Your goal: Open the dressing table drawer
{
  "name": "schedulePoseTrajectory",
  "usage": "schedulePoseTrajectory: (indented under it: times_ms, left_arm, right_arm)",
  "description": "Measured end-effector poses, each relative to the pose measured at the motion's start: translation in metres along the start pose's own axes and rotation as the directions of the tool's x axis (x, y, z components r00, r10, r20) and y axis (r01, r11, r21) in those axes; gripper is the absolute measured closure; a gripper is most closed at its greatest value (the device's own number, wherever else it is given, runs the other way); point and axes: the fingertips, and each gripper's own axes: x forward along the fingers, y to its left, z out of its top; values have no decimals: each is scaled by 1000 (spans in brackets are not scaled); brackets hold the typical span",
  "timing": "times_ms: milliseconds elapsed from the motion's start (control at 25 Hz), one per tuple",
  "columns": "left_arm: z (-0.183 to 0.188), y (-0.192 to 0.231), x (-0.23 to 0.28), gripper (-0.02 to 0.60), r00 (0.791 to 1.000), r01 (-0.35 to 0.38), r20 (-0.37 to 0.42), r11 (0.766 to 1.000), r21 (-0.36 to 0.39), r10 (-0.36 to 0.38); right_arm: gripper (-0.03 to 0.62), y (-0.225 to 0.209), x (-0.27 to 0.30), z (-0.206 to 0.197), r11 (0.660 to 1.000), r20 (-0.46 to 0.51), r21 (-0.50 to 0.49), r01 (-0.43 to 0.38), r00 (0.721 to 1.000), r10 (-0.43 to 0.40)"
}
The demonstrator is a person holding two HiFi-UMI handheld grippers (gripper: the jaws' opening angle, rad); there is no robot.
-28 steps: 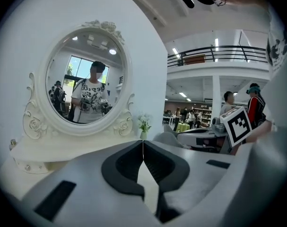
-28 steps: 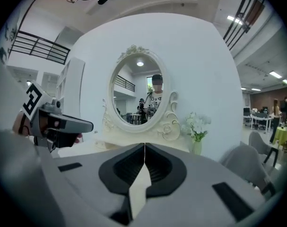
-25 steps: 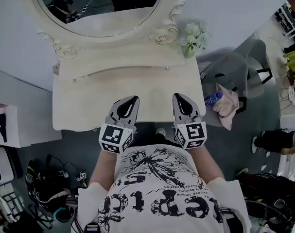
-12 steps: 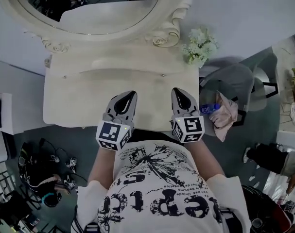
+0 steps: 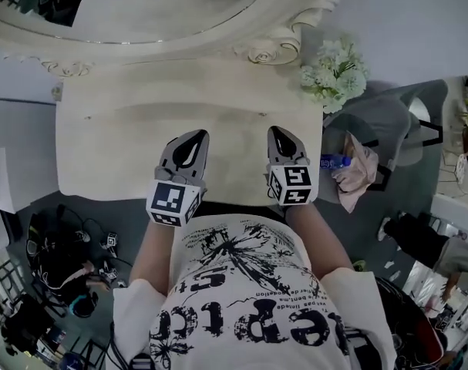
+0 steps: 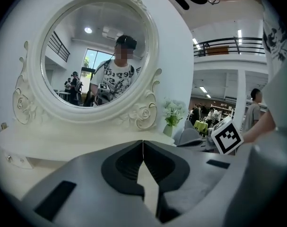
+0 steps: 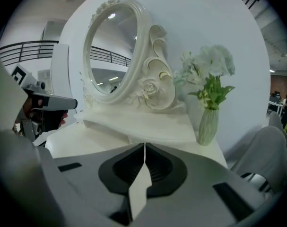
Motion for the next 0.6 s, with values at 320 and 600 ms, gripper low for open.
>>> schedulePoseTrajectory:
  times_ms: [320, 600]
  left_arm:
    - [-35, 22, 11, 561, 998, 2, -70, 998, -59, -6]
    - [-46, 30, 12, 561, 995, 20, -94, 996, -82, -28]
  right_arm:
    - [475, -6, 52, -45, 998, -164, 52, 25, 986, -16]
    - [471, -9, 75, -39, 995, -156, 65, 79, 985, -68]
